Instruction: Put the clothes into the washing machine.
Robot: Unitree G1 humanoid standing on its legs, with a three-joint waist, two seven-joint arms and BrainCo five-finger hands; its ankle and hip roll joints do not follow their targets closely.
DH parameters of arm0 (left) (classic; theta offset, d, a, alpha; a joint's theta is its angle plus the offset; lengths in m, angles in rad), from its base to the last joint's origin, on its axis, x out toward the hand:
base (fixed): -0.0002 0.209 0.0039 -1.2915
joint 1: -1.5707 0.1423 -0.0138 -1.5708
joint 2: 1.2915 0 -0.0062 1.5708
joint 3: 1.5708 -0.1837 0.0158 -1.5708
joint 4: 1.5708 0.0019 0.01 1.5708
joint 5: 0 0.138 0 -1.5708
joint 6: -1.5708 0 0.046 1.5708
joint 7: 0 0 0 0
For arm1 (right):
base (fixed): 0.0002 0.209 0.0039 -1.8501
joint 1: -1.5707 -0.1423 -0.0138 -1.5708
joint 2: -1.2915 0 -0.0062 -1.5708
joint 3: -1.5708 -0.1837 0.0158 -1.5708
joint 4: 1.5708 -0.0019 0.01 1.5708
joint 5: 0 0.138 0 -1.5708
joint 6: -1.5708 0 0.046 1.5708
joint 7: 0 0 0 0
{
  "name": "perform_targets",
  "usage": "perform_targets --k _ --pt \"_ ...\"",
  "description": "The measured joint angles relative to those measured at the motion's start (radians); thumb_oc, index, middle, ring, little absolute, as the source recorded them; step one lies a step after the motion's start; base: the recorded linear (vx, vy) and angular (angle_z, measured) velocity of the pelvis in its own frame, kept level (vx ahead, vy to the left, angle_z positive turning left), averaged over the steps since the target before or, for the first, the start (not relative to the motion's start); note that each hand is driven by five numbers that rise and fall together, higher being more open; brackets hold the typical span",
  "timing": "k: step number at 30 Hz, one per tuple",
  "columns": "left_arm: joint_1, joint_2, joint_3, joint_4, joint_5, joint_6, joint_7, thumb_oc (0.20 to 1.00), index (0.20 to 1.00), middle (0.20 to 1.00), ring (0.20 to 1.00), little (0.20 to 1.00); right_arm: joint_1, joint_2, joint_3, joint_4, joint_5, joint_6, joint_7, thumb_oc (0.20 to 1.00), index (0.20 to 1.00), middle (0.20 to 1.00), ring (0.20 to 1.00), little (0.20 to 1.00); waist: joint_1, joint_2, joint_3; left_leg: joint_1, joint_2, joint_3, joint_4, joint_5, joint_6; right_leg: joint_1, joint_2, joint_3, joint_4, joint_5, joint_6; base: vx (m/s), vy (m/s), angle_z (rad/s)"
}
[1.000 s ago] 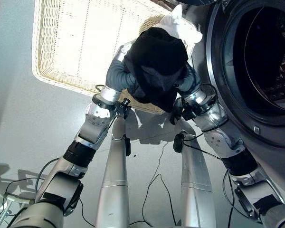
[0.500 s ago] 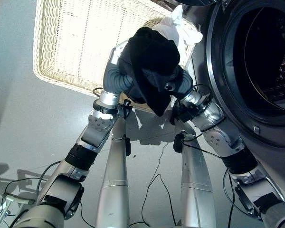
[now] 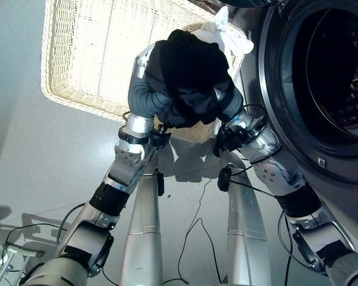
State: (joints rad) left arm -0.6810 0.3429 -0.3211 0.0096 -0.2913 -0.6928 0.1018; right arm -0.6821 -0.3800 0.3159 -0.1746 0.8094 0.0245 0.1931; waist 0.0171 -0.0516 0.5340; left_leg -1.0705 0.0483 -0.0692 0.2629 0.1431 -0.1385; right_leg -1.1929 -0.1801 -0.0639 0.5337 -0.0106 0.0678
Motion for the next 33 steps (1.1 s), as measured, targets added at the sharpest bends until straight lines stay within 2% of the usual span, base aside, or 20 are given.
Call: perform_targets --k 3,4,5,6,7,12,16,17,24,27,33 --pt "0.002 -0.002 0.000 0.000 0.000 0.000 0.001 0.200 0.200 0.200 0.200 0.200 0.000 0.002 0.000 0.000 0.000 0.000 0.000 0.200 0.200 0.200 0.200 0.200 0.000 0.000 0.000 0.000 0.000 0.000 0.000 0.000 0.000 0.000 0.000 0.000 0.000 0.000 0.000 0.00 0.000 0.00" --pt "0.002 -0.003 0.000 0.000 0.002 0.000 0.006 0.300 0.300 0.300 0.300 0.300 0.001 0.002 0.000 0.000 0.000 0.000 -0.001 0.200 0.200 0.200 0.200 0.200 0.000 0.000 0.000 0.000 0.000 0.000 0.000 0.000 0.000 0.000 0.000 0.000 0.000 0.000 0.000 0.00 0.000 0.00" --pt "0.002 -0.005 0.000 0.000 0.002 0.000 0.008 0.495 0.495 0.495 0.495 0.495 0.001 0.002 0.000 0.000 0.000 0.000 -0.001 0.200 0.200 0.200 0.200 0.200 0.000 0.000 0.000 0.000 0.000 0.000 0.000 0.000 0.000 0.000 0.000 0.000 0.000 0.000 0.000 0.00 0.000 0.00" --pt "0.002 -0.008 -0.001 -0.002 0.004 0.000 0.019 0.893 0.893 0.893 0.893 0.893 0.001 0.002 0.000 0.000 0.000 0.000 -0.001 0.200 0.200 0.200 0.200 0.200 0.000 0.000 0.000 0.000 0.000 0.000 0.000 0.000 0.000 0.000 0.000 0.000 0.001 0.000 0.000 0.00 0.000 0.00" --pt "0.003 -0.013 -0.003 -0.007 0.005 0.000 0.034 1.000 1.000 1.000 1.000 1.000 0.000 0.004 0.000 0.000 0.000 0.000 -0.001 0.200 0.200 0.200 0.200 0.200 0.000 0.000 0.000 0.000 0.000 0.000 0.001 0.000 0.000 0.000 0.000 0.000 0.001 0.000 0.000 0.00 0.000 0.00" --pt "0.008 -0.031 -0.013 -0.029 0.008 0.007 0.104 1.000 1.000 1.000 1.000 1.000 0.000 0.021 0.002 0.000 0.010 0.003 -0.001 0.200 0.200 0.200 0.200 0.200 0.003 0.000 0.000 0.000 0.000 -0.001 0.001 0.000 0.000 0.000 0.000 0.000 0.002 0.000 0.000 0.01 -0.001 0.00" --pt "0.021 -0.026 -0.022 -0.056 0.092 0.089 0.162 1.000 1.000 1.000 1.000 1.000 0.036 0.018 0.003 0.002 0.051 0.000 -0.001 0.200 0.200 0.200 0.200 0.200 0.021 0.006 -0.001 0.019 -0.002 -0.005 0.006 -0.005 -0.002 0.018 -0.003 -0.001 0.013 -0.014 0.001 0.01 0.004 0.03" --pt "0.029 -0.016 -0.021 -0.069 0.116 0.125 0.165 1.000 1.000 1.000 1.000 1.000 0.045 0.017 0.004 0.009 0.082 -0.005 -0.001 0.200 0.200 0.200 0.200 0.200 0.027 0.009 -0.001 0.021 -0.003 -0.006 0.009 -0.005 -0.003 0.019 -0.004 -0.002 0.021 -0.015 -0.001 0.00 0.000 0.00" --pt "-0.002 0.040 -0.044 -0.083 0.136 0.232 0.125 1.000 1.000 1.000 1.000 1.000 0.075 0.011 0.010 0.045 0.184 -0.055 -0.002 0.200 0.200 0.200 0.200 0.200 0.026 0.011 -0.002 0.017 -0.005 -0.007 0.010 -0.009 0.001 0.014 -0.008 -0.003 0.021 -0.017 -0.002 0.00 0.013 0.01" --pt "-0.037 0.059 -0.049 -0.090 0.152 0.282 0.077 1.000 1.000 1.000 1.000 1.000 0.087 0.009 0.002 0.051 0.229 -0.089 -0.001 0.200 0.200 0.200 0.200 0.200 0.026 0.017 -0.002 -0.002 -0.005 -0.004 0.014 -0.002 -0.002 -0.004 -0.009 -0.003 0.022 -0.009 -0.006 0.01 0.022 -0.02" --pt "-0.056 0.096 -0.052 -0.099 0.163 0.357 -0.010 1.000 1.000 1.000 1.000 1.000 0.120 0.004 -0.007 0.062 0.264 -0.110 -0.001 0.200 0.200 0.200 0.200 0.200 0.026 0.018 -0.001 0.005 -0.004 -0.002 0.017 -0.007 -0.002 0.007 -0.007 -0.001 0.013 -0.006 -0.006 0.01 0.002 0.00"
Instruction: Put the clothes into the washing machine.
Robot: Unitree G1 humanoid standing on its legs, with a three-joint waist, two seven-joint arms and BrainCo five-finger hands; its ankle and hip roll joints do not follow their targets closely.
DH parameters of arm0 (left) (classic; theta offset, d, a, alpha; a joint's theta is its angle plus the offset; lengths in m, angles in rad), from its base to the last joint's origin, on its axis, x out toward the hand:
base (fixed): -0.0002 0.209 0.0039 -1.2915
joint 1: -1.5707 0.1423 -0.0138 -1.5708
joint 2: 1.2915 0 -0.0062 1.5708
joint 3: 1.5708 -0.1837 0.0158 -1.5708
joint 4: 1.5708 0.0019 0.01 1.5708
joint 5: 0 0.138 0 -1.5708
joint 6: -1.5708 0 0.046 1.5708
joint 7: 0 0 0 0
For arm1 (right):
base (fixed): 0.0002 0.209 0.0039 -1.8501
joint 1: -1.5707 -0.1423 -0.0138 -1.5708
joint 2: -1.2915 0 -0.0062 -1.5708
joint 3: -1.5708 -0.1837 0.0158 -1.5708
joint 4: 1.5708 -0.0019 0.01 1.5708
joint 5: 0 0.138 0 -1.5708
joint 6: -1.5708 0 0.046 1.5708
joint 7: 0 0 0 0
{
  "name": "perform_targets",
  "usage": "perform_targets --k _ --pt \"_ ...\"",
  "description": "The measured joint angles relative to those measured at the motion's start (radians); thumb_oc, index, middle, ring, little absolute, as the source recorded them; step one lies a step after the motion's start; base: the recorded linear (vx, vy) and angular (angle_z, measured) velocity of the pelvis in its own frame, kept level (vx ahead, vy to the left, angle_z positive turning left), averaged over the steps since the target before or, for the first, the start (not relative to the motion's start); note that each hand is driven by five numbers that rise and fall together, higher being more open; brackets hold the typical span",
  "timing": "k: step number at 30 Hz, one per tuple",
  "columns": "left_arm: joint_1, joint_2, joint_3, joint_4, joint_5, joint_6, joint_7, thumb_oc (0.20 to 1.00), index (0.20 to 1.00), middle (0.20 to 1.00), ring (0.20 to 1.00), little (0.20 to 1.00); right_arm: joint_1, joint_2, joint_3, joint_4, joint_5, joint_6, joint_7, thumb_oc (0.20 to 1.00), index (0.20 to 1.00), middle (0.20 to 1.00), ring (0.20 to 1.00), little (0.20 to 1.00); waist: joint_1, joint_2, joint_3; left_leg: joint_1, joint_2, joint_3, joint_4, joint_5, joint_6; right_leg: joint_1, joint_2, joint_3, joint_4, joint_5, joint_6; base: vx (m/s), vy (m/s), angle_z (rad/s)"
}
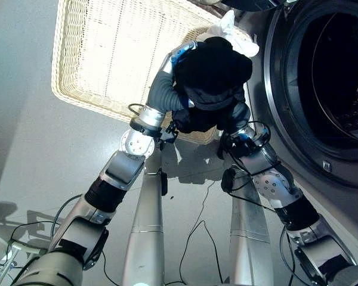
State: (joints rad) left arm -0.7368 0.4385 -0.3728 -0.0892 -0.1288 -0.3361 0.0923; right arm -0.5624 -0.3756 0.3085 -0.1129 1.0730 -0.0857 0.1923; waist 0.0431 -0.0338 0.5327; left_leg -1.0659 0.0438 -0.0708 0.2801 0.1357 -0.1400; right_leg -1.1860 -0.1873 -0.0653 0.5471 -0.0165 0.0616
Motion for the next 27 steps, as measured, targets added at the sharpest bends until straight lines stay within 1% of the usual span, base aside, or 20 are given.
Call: perform_targets --k 2,4,6,9,12,13,15,19,23,27 --pt "-0.010 0.017 0.001 -0.003 0.015 0.017 -0.023 1.000 1.000 1.000 1.000 1.000 0.006 -0.006 -0.001 0.001 0.015 -0.006 0.000 0.200 0.200 0.200 0.200 0.200 0.001 0.000 0.000 0.001 0.000 0.001 0.001 0.000 0.000 0.001 0.000 0.000 -0.002 0.000 0.000 0.00 0.000 0.00" --pt "-0.010 0.017 0.001 -0.003 0.015 0.017 -0.023 1.000 1.000 1.000 1.000 1.000 0.006 -0.006 -0.001 0.001 0.015 -0.006 0.000 0.200 0.200 0.200 0.200 0.200 0.001 0.000 0.000 0.001 0.000 0.001 0.001 0.000 0.000 0.001 0.000 0.000 -0.002 0.000 0.000 0.00 0.000 0.00" --pt "-0.029 0.053 -0.014 -0.006 0.038 0.040 -0.053 1.000 1.000 1.000 1.000 1.000 0.023 -0.021 -0.004 0.005 0.030 -0.027 0.000 0.200 0.200 0.200 0.200 0.200 -0.001 0.000 0.000 0.006 0.003 0.002 0.003 0.000 0.000 0.010 0.002 0.000 -0.013 0.002 0.004 -0.01 0.033 -0.04" --pt "-0.049 0.097 -0.018 -0.013 0.098 0.060 -0.046 1.000 1.000 1.000 1.000 1.000 0.021 -0.032 -0.024 0.009 0.057 -0.049 0.001 0.200 0.200 0.200 0.200 0.200 -0.001 0.001 0.001 0.002 0.004 0.006 0.002 -0.007 0.006 0.005 0.004 0.003 -0.015 0.007 0.006 -0.02 0.014 -0.02" --pt "-0.033 0.124 -0.018 -0.011 0.169 0.097 -0.025 1.000 1.000 1.000 1.000 1.000 0.024 -0.044 -0.053 0.006 0.061 -0.089 0.002 0.200 0.200 0.200 0.200 0.200 -0.002 0.004 0.001 0.004 0.005 0.010 0.002 -0.009 0.008 0.006 0.005 0.005 -0.020 0.008 0.007 0.01 -0.002 -0.01" --pt "-0.024 0.137 -0.019 -0.009 0.201 0.109 -0.019 1.000 1.000 1.000 1.000 1.000 0.025 -0.043 -0.066 0.005 0.063 -0.098 0.002 0.200 0.200 0.200 0.200 0.200 -0.001 0.004 0.001 0.004 0.006 0.010 0.002 -0.006 0.003 0.008 0.006 0.005 -0.020 0.008 0.007 0.00 0.000 0.00" --pt "-0.017 0.150 -0.021 -0.009 0.229 0.115 -0.014 1.000 1.000 1.000 1.000 1.000 0.024 -0.046 -0.071 0.005 0.073 -0.108 0.002 0.200 0.200 0.200 0.200 0.200 -0.001 0.004 0.001 0.004 0.007 0.010 0.002 -0.006 0.003 0.009 0.007 0.004 -0.023 0.008 0.007 0.00 0.000 0.00" --pt "-0.007 0.205 -0.023 0.031 0.314 0.189 0.025 1.000 1.000 1.000 1.000 1.000 0.025 -0.047 -0.109 -0.003 0.100 -0.143 0.019 0.200 0.200 0.200 0.200 0.200 -0.001 0.004 0.001 0.005 0.007 0.010 0.002 -0.007 0.003 0.011 0.007 0.003 -0.023 0.012 0.002 0.00 0.000 0.00" --pt "0.025 0.251 -0.011 0.070 0.395 0.260 0.053 1.000 1.000 1.000 1.000 1.000 0.012 -0.048 -0.144 -0.038 0.120 -0.155 0.020 0.200 0.200 0.200 0.200 0.200 0.000 0.005 0.001 0.006 0.008 0.010 0.003 -0.007 0.003 0.012 0.007 0.002 -0.023 0.012 0.001 0.00 0.000 0.00" --pt "0.053 0.261 -0.009 0.081 0.446 0.298 0.110 1.000 1.000 1.000 1.000 1.000 0.003 -0.048 -0.148 -0.044 0.125 -0.157 0.020 0.200 0.200 0.200 0.200 0.200 0.002 0.005 0.001 0.007 0.008 0.010 0.003 -0.007 0.003 0.013 0.007 0.002 -0.023 0.010 0.005 0.00 0.000 0.00"
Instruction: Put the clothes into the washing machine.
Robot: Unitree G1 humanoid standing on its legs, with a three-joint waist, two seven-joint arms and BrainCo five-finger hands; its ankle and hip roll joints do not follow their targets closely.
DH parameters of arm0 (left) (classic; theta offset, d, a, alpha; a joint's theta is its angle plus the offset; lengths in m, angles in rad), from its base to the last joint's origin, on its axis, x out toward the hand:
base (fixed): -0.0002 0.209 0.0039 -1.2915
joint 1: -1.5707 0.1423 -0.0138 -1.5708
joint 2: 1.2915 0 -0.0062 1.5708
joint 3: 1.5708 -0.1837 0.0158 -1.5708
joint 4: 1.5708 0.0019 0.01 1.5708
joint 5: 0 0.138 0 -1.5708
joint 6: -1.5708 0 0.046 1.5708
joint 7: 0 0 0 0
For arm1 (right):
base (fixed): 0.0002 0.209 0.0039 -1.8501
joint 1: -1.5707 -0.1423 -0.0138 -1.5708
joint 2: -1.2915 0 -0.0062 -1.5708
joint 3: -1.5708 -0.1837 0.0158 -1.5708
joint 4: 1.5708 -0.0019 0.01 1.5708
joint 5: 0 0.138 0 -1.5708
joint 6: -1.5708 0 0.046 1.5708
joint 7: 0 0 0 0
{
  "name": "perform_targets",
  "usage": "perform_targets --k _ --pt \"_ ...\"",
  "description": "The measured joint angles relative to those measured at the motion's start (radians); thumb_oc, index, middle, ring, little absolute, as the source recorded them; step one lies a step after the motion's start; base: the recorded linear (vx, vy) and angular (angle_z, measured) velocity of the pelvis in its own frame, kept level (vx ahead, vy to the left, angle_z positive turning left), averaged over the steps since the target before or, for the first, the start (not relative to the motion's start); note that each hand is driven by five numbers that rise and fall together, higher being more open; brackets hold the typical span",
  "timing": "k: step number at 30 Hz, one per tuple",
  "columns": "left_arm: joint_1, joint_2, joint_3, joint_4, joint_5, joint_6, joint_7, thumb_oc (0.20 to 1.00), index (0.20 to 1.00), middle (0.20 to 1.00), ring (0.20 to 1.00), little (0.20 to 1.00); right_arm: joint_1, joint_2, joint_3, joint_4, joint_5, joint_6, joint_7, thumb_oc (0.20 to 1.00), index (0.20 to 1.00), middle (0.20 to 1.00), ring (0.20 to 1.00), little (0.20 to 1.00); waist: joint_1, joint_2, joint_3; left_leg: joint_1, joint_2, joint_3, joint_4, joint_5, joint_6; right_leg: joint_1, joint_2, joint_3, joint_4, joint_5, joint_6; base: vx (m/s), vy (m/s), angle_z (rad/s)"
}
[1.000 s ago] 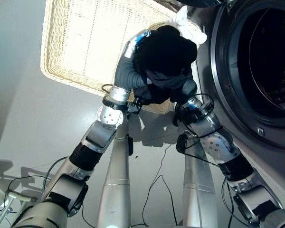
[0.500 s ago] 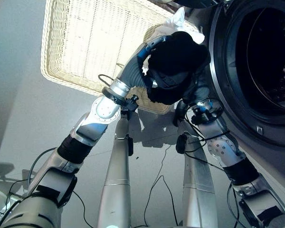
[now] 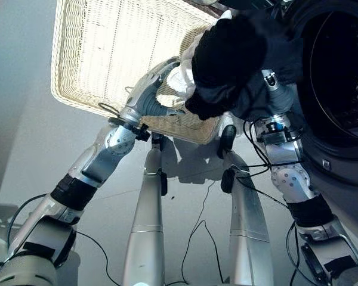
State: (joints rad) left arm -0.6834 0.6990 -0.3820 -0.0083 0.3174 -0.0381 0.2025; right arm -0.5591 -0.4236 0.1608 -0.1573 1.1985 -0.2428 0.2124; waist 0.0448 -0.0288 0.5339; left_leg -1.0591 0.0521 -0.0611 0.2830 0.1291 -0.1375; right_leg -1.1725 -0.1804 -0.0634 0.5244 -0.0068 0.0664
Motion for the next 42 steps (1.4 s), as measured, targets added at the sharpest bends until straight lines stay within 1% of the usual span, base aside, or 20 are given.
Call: perform_targets --k 2,4,5,7,9,17,21,22,23,24,26,28,29,30,32,35,36,37,38,42 --pt "-0.001 0.000 0.000 0.007 0.036 0.016 0.035 1.000 1.000 1.000 1.000 1.000 -0.007 0.002 0.000 0.000 0.001 0.000 0.000 0.200 0.200 0.200 0.200 0.200 0.000 0.000 0.000 -0.002 0.000 0.000 0.000 0.001 0.001 -0.002 0.000 0.000 0.000 0.003 -0.005 0.00 0.000 0.00" --pt "-0.005 -0.003 0.006 0.027 0.065 0.033 0.069 1.000 1.000 1.000 1.000 1.000 -0.016 0.009 0.001 0.001 0.001 0.000 0.000 0.200 0.200 0.200 0.200 0.200 -0.001 0.002 0.001 -0.007 0.000 0.000 -0.001 0.002 0.000 -0.007 0.000 -0.001 0.001 0.000 0.000 0.00 0.000 0.00" --pt "-0.009 -0.001 0.007 0.031 0.065 0.035 0.076 1.000 1.000 1.000 1.000 1.000 -0.015 0.009 0.002 0.000 0.001 0.000 0.000 0.200 0.200 0.200 0.200 0.200 -0.001 0.002 0.001 -0.007 0.000 0.000 -0.001 0.002 0.000 -0.008 0.000 -0.001 0.001 0.003 -0.005 0.00 0.000 0.00" --pt "-0.008 0.004 0.013 0.031 0.074 0.049 0.092 1.000 1.000 1.000 1.000 1.000 -0.013 0.010 0.000 0.001 0.001 0.001 0.000 0.200 0.200 0.200 0.200 0.200 -0.002 0.003 0.002 -0.008 0.002 0.000 0.000 0.001 -0.001 -0.008 0.001 -0.002 0.001 -0.003 0.001 -0.02 0.000 0.00" --pt "-0.007 0.006 0.013 0.034 0.102 0.055 0.103 1.000 1.000 1.000 1.000 1.000 -0.013 0.010 -0.001 0.000 0.001 0.001 0.000 0.200 0.200 0.200 0.200 0.200 -0.002 0.004 0.002 -0.006 0.002 -0.001 -0.001 0.001 -0.001 -0.006 0.001 -0.002 0.000 -0.001 -0.002 0.02 -0.004 0.00" --pt "-0.005 0.003 0.013 0.036 0.101 0.049 0.124 1.000 1.000 1.000 1.000 1.000 -0.019 0.014 -0.001 -0.001 0.005 0.002 0.000 0.200 0.200 0.200 0.200 0.200 0.001 0.004 0.002 -0.001 0.002 -0.002 -0.002 0.000 -0.002 0.001 0.000 -0.004 0.000 0.002 -0.005 0.00 -0.001 0.00" --pt "-0.001 -0.010 0.013 0.037 0.071 0.031 0.154 1.000 1.000 1.000 1.000 1.000 -0.018 0.022 0.003 -0.001 0.013 0.003 0.001 0.200 0.200 0.200 0.200 0.200 0.001 0.005 0.002 -0.004 0.001 -0.003 -0.001 0.001 -0.001 -0.004 0.000 -0.004 0.002 0.003 -0.006 0.00 0.000 0.00" --pt "0.022 -0.091 0.046 0.044 -0.043 -0.040 0.225 1.000 1.000 1.000 1.000 1.000 -0.018 0.067 0.003 0.025 0.013 0.007 -0.001 0.200 0.200 0.200 0.200 0.200 -0.001 0.006 0.003 -0.006 0.002 -0.003 0.007 -0.001 -0.003 -0.001 0.001 -0.004 0.005 -0.005 0.001 -0.05 -0.011 0.01" --pt "0.032 -0.142 0.053 0.055 -0.077 -0.077 0.254 1.000 1.000 1.000 1.000 1.000 -0.025 0.090 0.004 0.039 0.013 0.007 -0.001 0.200 0.200 0.200 0.200 0.200 -0.001 0.005 0.002 0.002 0.001 -0.004 0.007 -0.002 -0.003 0.005 0.001 -0.004 0.007 -0.002 -0.003 -0.05 -0.015 0.01" --pt "0.024 -0.240 0.083 0.147 -0.147 -0.185 0.345 1.000 1.000 1.000 1.000 1.000 -0.053 0.126 -0.003 0.117 0.015 0.004 -0.012 0.200 0.200 0.200 0.200 0.200 -0.001 0.005 0.001 0.013 0.001 -0.005 0.008 -0.002 -0.003 0.018 0.001 -0.004 0.007 -0.001 -0.004 -0.04 -0.008 0.01" --pt "-0.011 -0.304 0.082 0.219 -0.218 -0.239 0.432 1.000 1.000 1.000 1.000 1.000 -0.107 0.135 -0.003 0.211 0.032 0.004 -0.048 0.200 0.200 0.200 0.200 0.200 -0.001 0.005 0.001 0.009 0.001 -0.006 0.009 -0.002 -0.003 0.015 0.001 -0.005 0.008 -0.002 -0.002 0.00 0.000 0.00" --pt "-0.038 -0.282 0.069 0.241 -0.256 -0.285 0.492 1.000 1.000 1.000 1.000 1.000 -0.143 0.109 -0.014 0.263 0.069 0.000 -0.097 0.200 0.200 0.200 0.200 0.200 -0.003 0.005 0.001 -0.003 0.002 -0.007 0.005 0.000 -0.004 0.002 0.001 -0.008 0.003 0.001 -0.002 0.00 0.000 0.00" --pt "-0.054 -0.271 0.070 0.285 -0.273 -0.312 0.528 1.000 1.000 1.000 1.000 1.000 -0.159 0.089 -0.025 0.327 0.111 -0.010 -0.112 0.200 0.200 0.200 0.200 0.200 -0.001 0.005 0.001 -0.001 0.002 -0.007 0.005 0.000 -0.005 0.003 0.002 -0.006 0.000 0.002 -0.002 0.00 0.000 0.00" --pt "-0.060 -0.261 0.070 0.303 -0.289 -0.322 0.547 1.000 1.000 1.000 1.000 1.000 -0.164 0.080 -0.039 0.359 0.145 -0.016 -0.122 0.200 0.200 0.200 0.200 0.200 -0.002 0.005 0.001 -0.001 0.002 -0.007 0.005 0.000 -0.004 0.003 0.002 -0.007 -0.002 0.002 -0.002 0.00 0.000 0.00" --pt "-0.080 -0.240 0.072 0.360 -0.313 -0.340 0.590 1.000 1.000 1.000 1.000 1.000 -0.179 0.050 -0.084 0.448 0.221 -0.037 -0.137 0.200 0.200 0.200 0.200 0.200 -0.005 0.005 0.001 -0.004 0.002 -0.004 0.004 0.002 -0.001 0.003 0.002 -0.005 -0.012 0.007 0.001 0.00 0.009 -0.02" --pt "-0.095 -0.233 0.071 0.391 -0.315 -0.345 0.608 1.000 1.000 1.000 1.000 1.000 -0.178 0.033 -0.111 0.496 0.266 -0.055 -0.142 0.200 0.200 0.200 0.200 0.200 -0.008 0.005 0.001 -0.006 0.003 0.000 0.003 0.003 0.000 0.003 0.004 -0.003 -0.019 0.012 0.003 0.00 0.018 -0.05" --pt "-0.146 -0.236 0.049 0.492 -0.342 -0.369 0.626 1.000 1.000 1.000 1.000 1.000 -0.215 0.005 -0.116 0.620 0.326 -0.062 -0.129 0.200 0.200 0.200 0.200 0.200 -0.010 0.005 0.001 -0.005 0.005 0.001 0.003 0.003 0.001 0.009 0.005 -0.004 -0.026 0.019 -0.003 0.00 0.000 0.00" --pt "-0.166 -0.236 0.040 0.539 -0.353 -0.370 0.627 1.000 1.000 1.000 1.000 1.000 -0.238 -0.004 -0.121 0.678 0.349 -0.066 -0.131 0.200 0.200 0.200 0.200 0.200 -0.012 0.005 0.001 -0.005 0.005 0.001 0.003 0.003 0.001 0.010 0.005 -0.005 -0.027 0.021 -0.002 0.01 0.021 -0.04" --pt "-0.202 -0.233 0.039 0.577 -0.390 -0.382 0.642 1.000 1.000 1.000 1.000 1.000 -0.264 -0.029 -0.133 0.736 0.399 -0.084 -0.131 0.200 0.200 0.200 0.200 0.200 -0.027 0.005 0.002 -0.009 0.007 0.001 0.000 0.003 0.001 0.009 0.007 -0.006 -0.039 0.026 -0.002 0.00 0.000 0.00" --pt "-0.234 -0.211 0.036 0.646 -0.413 -0.389 0.666 1.000 1.000 1.000 1.000 1.000 -0.312 -0.052 -0.153 0.802 0.439 -0.107 -0.135 0.200 0.200 0.200 0.200 0.200 -0.039 0.004 0.002 -0.009 0.011 0.002 -0.002 0.003 0.001 0.010 0.012 -0.005 -0.045 0.029 -0.003 0.00 0.007 -0.03"
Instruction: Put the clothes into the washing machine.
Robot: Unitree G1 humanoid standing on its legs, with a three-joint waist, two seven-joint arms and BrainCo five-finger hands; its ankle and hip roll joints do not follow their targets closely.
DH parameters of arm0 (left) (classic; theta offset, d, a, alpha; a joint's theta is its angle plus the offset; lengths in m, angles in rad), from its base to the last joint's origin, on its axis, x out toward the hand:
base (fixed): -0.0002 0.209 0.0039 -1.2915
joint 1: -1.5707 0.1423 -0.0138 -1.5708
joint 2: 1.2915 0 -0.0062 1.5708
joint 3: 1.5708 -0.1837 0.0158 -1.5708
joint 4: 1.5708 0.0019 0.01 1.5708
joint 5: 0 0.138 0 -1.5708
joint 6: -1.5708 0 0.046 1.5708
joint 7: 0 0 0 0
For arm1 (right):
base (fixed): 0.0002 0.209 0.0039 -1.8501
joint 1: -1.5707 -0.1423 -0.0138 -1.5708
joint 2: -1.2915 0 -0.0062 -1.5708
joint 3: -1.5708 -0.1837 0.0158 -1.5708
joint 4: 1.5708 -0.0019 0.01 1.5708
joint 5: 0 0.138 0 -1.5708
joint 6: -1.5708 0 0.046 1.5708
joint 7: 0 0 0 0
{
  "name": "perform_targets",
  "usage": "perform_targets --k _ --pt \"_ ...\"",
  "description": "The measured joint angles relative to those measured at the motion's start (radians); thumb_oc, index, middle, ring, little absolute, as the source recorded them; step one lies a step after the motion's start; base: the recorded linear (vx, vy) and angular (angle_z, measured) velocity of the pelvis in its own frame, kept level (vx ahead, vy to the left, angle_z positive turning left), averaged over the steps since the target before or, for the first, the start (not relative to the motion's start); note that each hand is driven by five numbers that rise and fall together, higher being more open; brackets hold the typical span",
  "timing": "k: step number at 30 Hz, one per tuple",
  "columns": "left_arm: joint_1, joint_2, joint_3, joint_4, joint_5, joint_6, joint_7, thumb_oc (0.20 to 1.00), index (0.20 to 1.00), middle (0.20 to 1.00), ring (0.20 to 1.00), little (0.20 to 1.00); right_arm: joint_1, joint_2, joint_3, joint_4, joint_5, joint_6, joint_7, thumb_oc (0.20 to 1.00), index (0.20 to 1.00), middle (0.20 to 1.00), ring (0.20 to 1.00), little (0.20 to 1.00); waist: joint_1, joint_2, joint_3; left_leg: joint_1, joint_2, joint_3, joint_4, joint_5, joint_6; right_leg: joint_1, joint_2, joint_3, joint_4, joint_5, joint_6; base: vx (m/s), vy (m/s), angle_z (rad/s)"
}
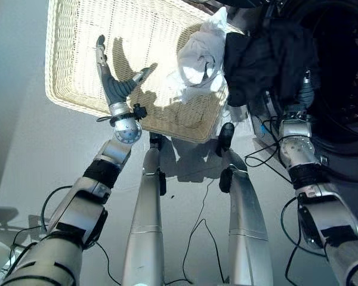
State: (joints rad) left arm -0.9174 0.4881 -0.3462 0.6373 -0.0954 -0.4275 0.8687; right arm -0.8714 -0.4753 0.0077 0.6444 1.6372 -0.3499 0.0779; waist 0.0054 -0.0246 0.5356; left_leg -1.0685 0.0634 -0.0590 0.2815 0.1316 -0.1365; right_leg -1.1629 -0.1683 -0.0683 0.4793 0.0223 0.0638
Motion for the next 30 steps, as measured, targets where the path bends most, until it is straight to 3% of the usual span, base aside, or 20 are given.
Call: perform_targets --k 5,7,8,9,11,12,13,18,24,27,30 --pt "-0.040 0.075 -0.083 0.049 -0.023 -0.037 0.006 1.000 1.000 1.000 1.000 1.000 -0.115 -0.127 0.004 0.194 0.023 -0.033 -0.120 0.200 0.200 0.200 0.200 0.200 0.007 -0.001 0.000 -0.001 0.015 0.005 0.001 -0.001 -0.002 0.003 0.016 0.002 -0.016 0.012 -0.007 0.01 -0.009 -0.08" --pt "-0.034 0.104 -0.084 0.048 -0.045 -0.049 0.004 1.000 1.000 1.000 1.000 1.000 -0.172 -0.215 0.001 0.245 0.014 -0.126 -0.261 0.200 0.200 0.200 0.200 0.200 0.008 -0.001 0.001 -0.002 0.022 0.001 0.006 -0.003 -0.005 0.013 0.025 -0.003 -0.030 0.022 -0.009 -0.01 -0.067 -0.06" --pt "-0.030 0.110 -0.086 0.046 -0.046 -0.051 0.005 1.000 1.000 1.000 1.000 1.000 -0.201 -0.227 -0.006 0.274 -0.016 -0.209 -0.342 0.200 0.200 0.200 0.200 0.200 0.010 -0.002 0.001 -0.002 0.024 0.000 0.007 -0.003 -0.005 0.015 0.027 -0.005 -0.032 0.023 -0.010 -0.01 -0.059 -0.03" --pt "-0.025 0.118 -0.086 0.045 -0.046 -0.053 0.005 1.000 1.000 1.000 1.000 1.000 -0.216 -0.239 -0.006 0.284 -0.044 -0.238 -0.418 0.200 0.200 0.200 0.200 0.200 0.012 -0.002 0.001 -0.004 0.024 -0.002 0.008 -0.003 -0.005 0.015 0.027 -0.006 -0.033 0.024 -0.010 0.00 0.000 0.00" --pt "0.003 0.147 -0.086 0.043 -0.047 -0.062 0.005 1.000 1.000 1.000 1.000 1.000 -0.224 -0.262 -0.007 0.244 -0.111 -0.310 -0.568 0.743 0.743 0.743 0.743 0.743 0.010 -0.004 0.002 -0.013 0.024 -0.004 0.013 -0.003 -0.004 0.017 0.029 -0.007 -0.049 0.036 -0.008 -0.01 0.001 -0.02" --pt "0.011 0.160 -0.086 0.043 -0.047 -0.062 0.004 1.000 1.000 1.000 1.000 1.000 -0.223 -0.265 -0.007 0.238 -0.154 -0.325 -0.622 0.743 0.743 0.743 0.743 0.743 0.010 -0.004 0.003 -0.017 0.023 -0.002 0.018 -0.004 -0.004 0.016 0.029 -0.006 -0.057 0.042 -0.006 -0.01 0.020 -0.05" --pt "0.022 0.169 -0.085 0.043 -0.048 -0.062 0.004 1.000 1.000 1.000 1.000 1.000 -0.223 -0.266 -0.007 0.237 -0.182 -0.326 -0.659 1.000 1.000 1.000 1.000 1.000 0.011 -0.004 0.003 -0.022 0.023 -0.002 0.024 -0.005 -0.001 0.016 0.029 -0.005 -0.061 0.046 -0.004 0.00 0.018 -0.03" --pt "0.042 0.203 -0.084 0.049 -0.085 -0.064 -0.022 1.000 1.000 1.000 1.000 1.000 -0.225 -0.283 -0.005 0.221 -0.284 -0.305 -0.707 1.000 1.000 1.000 1.000 1.000 0.011 -0.012 0.007 -0.029 0.018 0.001 0.041 -0.010 0.007 0.022 0.027 0.003 -0.076 0.061 0.003 0.00 0.000 0.00" --pt "0.003 0.213 -0.087 0.065 -0.096 -0.071 -0.081 1.000 1.000 1.000 1.000 1.000 -0.240 -0.284 -0.002 0.309 -0.296 -0.239 -0.671 1.000 1.000 1.000 1.000 1.000 0.013 -0.014 0.008 -0.026 0.010 -0.008 0.048 -0.008 0.013 0.040 0.021 -0.001 -0.083 0.068 0.009 0.01 -0.014 0.03" --pt "-0.011 0.217 -0.107 0.070 -0.096 -0.073 -0.088 1.000 1.000 1.000 1.000 1.000 -0.249 -0.284 0.013 0.364 -0.378 -0.172 -0.704 1.000 1.000 1.000 1.000 1.000 0.012 -0.014 0.008 -0.025 0.007 -0.012 0.047 -0.006 0.016 0.045 0.019 -0.005 -0.087 0.070 0.010 0.00 -0.004 0.01" --pt "-0.025 0.217 -0.113 0.082 -0.096 -0.073 -0.094 1.000 1.000 1.000 1.000 1.000 -0.261 -0.292 0.074 0.429 -0.492 -0.046 -0.762 1.000 1.000 1.000 1.000 1.000 0.009 -0.014 0.008 -0.024 0.005 -0.013 0.047 -0.003 0.018 0.047 0.015 -0.007 -0.088 0.072 0.012 0.00 -0.003 0.01"
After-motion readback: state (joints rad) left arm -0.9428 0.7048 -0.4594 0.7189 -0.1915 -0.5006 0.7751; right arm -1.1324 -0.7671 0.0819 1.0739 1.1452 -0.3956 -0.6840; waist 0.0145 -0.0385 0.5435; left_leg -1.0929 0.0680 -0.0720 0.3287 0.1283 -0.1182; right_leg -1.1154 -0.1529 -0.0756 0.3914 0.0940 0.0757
